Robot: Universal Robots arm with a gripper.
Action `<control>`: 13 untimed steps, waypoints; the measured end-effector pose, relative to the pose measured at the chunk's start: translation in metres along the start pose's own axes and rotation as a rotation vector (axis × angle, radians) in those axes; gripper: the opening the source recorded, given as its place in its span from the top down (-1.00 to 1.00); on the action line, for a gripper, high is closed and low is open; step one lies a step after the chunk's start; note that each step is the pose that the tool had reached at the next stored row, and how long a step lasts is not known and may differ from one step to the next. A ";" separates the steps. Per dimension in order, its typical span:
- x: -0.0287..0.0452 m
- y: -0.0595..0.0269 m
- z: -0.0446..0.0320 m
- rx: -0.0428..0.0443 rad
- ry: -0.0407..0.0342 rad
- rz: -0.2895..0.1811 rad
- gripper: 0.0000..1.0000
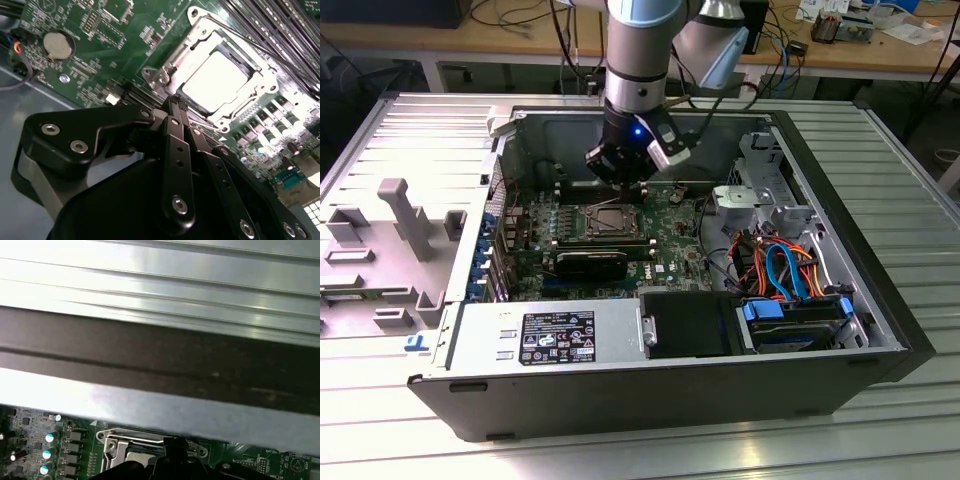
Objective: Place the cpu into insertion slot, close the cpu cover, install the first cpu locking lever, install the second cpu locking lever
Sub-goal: 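Install the first cpu locking lever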
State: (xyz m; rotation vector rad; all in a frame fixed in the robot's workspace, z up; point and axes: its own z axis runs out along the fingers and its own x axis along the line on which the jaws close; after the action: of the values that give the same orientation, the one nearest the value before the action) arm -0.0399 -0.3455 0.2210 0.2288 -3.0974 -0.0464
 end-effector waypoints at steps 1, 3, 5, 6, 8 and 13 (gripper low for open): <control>0.0025 0.0005 0.0000 0.0003 -0.0022 0.000 0.79; 0.0118 0.0026 0.0004 0.0010 -0.0082 0.000 0.79; 0.0205 0.0046 0.0007 0.0009 -0.0123 0.000 0.79; 0.0236 0.0054 0.0009 0.0005 -0.0132 0.000 0.79; 0.0295 0.0078 0.0012 0.0000 -0.0143 0.000 0.79; 0.0349 0.0119 0.0017 0.0000 -0.0143 -0.014 0.79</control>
State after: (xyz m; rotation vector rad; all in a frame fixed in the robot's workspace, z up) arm -0.0762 -0.3388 0.2208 0.2520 -3.1101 -0.0487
